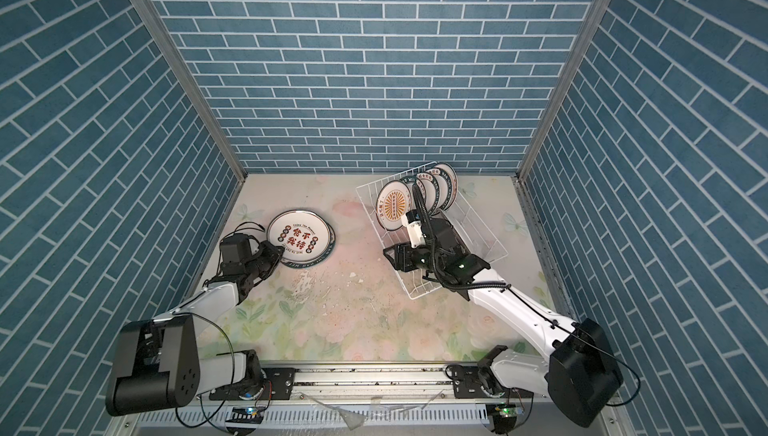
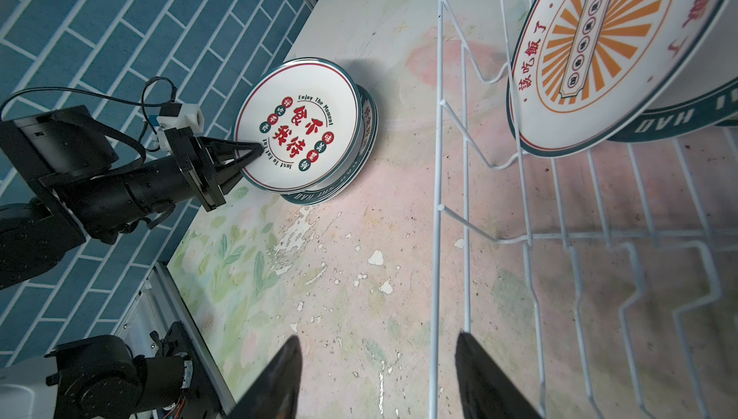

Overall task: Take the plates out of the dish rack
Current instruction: 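Carry the white 'Enjoy The Moment' plate with the left gripper onto the stacked plates, then lower the plate flat onto the stack and open the left gripper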

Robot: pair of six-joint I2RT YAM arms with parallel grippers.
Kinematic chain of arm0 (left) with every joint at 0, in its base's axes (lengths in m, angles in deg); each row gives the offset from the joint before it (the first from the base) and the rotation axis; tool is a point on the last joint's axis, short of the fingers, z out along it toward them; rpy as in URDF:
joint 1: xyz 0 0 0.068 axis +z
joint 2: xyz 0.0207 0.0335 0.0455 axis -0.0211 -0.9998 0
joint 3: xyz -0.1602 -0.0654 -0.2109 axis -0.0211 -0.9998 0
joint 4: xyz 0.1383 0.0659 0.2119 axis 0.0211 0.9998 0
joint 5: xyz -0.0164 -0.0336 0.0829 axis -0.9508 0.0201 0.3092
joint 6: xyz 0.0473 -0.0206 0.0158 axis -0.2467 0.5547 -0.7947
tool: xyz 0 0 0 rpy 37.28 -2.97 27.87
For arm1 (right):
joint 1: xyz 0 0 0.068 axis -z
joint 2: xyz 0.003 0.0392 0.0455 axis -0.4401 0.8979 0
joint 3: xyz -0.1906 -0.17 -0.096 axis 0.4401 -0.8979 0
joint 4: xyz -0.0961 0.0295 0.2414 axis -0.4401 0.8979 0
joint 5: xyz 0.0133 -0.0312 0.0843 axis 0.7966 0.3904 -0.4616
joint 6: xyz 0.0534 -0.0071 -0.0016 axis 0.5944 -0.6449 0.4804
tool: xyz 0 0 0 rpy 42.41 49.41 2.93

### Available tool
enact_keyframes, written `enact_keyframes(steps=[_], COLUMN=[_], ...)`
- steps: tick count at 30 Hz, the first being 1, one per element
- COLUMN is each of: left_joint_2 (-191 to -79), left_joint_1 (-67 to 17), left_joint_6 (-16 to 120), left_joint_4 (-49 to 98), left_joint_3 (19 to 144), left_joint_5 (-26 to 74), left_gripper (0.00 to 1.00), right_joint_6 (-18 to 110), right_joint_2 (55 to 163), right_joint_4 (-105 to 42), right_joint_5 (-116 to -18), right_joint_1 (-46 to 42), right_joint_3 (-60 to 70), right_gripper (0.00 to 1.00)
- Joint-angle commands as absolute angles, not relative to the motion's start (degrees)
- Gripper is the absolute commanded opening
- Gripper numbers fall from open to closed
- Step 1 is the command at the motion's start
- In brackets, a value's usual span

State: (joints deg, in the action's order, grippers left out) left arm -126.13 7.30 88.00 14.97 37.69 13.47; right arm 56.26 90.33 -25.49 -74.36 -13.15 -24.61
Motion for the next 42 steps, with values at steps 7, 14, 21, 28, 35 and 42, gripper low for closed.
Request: enact_keyframes(steps=[7, 14, 21, 28, 35, 42], left_joint_2=[-128.28, -129.32, -130.04, -129.68, -128.91, -129.51], left_joint_1=[7.62, 7.61, 7.62, 7.31, 6.93, 4.57], left_joint_6=[87.05, 86.76, 86.54, 85.66, 84.44, 81.27], left_joint_4=[14.61, 15.11, 15.87, 17.75, 20.70, 28.71], left_joint_3=[40.33, 40.78, 40.88, 41.44, 42.44, 46.61], left_joint_5=[12.70, 12.62, 12.86, 13.53, 14.90, 18.57], left_gripper=[0.03, 0.07, 0.14, 0.33, 0.43, 0.52], right_joint_6=[54.42, 54.24, 54.16, 53.19, 53.02, 52.92], right_joint_2=[90.49, 91.09, 91.19, 90.75, 90.49, 90.14], right_joint_4=[-25.89, -25.70, -25.61, -24.30, -24.09, -23.94], right_joint_5=[-75.58, -75.85, -75.88, -74.89, -74.29, -74.10], right_joint_1=[-13.40, -13.40, -13.43, -13.35, -13.38, -13.40], right_joint_3=[-21.89, -21.65, -21.63, -21.26, -21.26, -21.36], right_gripper=[0.61, 0.61, 0.61, 0.62, 0.62, 0.62])
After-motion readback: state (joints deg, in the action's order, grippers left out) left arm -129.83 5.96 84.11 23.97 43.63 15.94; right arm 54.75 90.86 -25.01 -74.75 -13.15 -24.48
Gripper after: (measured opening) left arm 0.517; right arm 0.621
